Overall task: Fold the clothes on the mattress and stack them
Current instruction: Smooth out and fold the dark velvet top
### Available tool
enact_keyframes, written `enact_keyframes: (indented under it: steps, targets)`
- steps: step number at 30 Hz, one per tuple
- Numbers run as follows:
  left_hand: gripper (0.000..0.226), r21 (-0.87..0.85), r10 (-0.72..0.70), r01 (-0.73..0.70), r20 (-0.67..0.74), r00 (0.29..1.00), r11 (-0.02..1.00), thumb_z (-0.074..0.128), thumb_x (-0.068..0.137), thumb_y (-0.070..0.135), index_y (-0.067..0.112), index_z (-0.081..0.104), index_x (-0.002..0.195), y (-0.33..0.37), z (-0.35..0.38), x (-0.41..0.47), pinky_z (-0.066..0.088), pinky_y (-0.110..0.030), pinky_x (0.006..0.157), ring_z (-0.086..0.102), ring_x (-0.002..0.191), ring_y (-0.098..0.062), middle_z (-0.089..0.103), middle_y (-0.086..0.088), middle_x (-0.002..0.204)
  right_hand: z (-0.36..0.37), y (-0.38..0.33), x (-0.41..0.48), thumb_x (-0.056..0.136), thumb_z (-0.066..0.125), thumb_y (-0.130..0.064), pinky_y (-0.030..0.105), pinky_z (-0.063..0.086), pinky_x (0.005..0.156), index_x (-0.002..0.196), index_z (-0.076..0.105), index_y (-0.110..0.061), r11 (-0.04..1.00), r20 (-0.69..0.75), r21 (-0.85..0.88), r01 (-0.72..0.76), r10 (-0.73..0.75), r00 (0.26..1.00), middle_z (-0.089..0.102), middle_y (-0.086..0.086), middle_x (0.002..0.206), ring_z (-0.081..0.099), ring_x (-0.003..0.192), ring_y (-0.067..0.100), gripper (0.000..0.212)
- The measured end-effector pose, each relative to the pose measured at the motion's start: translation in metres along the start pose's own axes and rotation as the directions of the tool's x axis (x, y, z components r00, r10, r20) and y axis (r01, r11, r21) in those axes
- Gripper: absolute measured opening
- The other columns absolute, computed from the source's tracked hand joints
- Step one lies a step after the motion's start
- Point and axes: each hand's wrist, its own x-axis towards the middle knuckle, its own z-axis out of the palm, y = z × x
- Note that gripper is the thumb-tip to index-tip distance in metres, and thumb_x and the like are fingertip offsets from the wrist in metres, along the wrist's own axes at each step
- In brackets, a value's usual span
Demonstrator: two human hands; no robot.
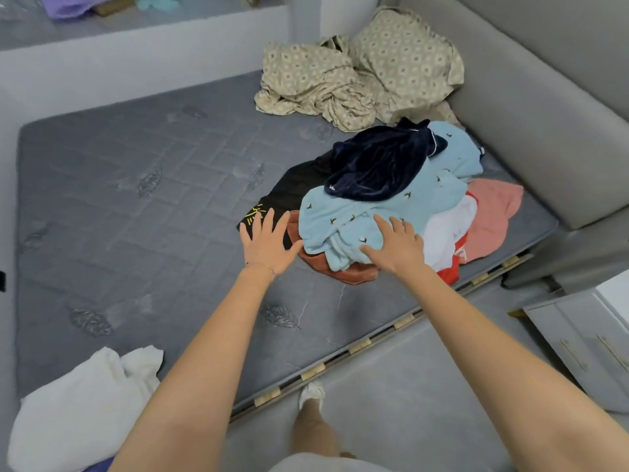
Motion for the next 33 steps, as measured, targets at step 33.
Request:
enact_keyframes:
  steps: [33]
  targets:
    - [0.075, -0.065, -0.171, 0.186, 0.196, 0.966, 0.980, 0.036, 0.097, 0.057, 0.029, -0.003, 0.155, 0.194, 0.086, 0.291, -0.002, -0.053, 0.118, -0.005, 0.150, -0.023, -0.004, -0.004, 0.163, -0.032, 0.165, 0.346, 0.085, 0.064, -0.059, 0.052, 0.007, 0.120, 0.155, -0.008, -0.037, 0.982, 0.137, -0.041, 0.185, -0.178, 0.974, -0.009, 0.003, 0.164, 0.000, 0.151, 0.030, 0.102]
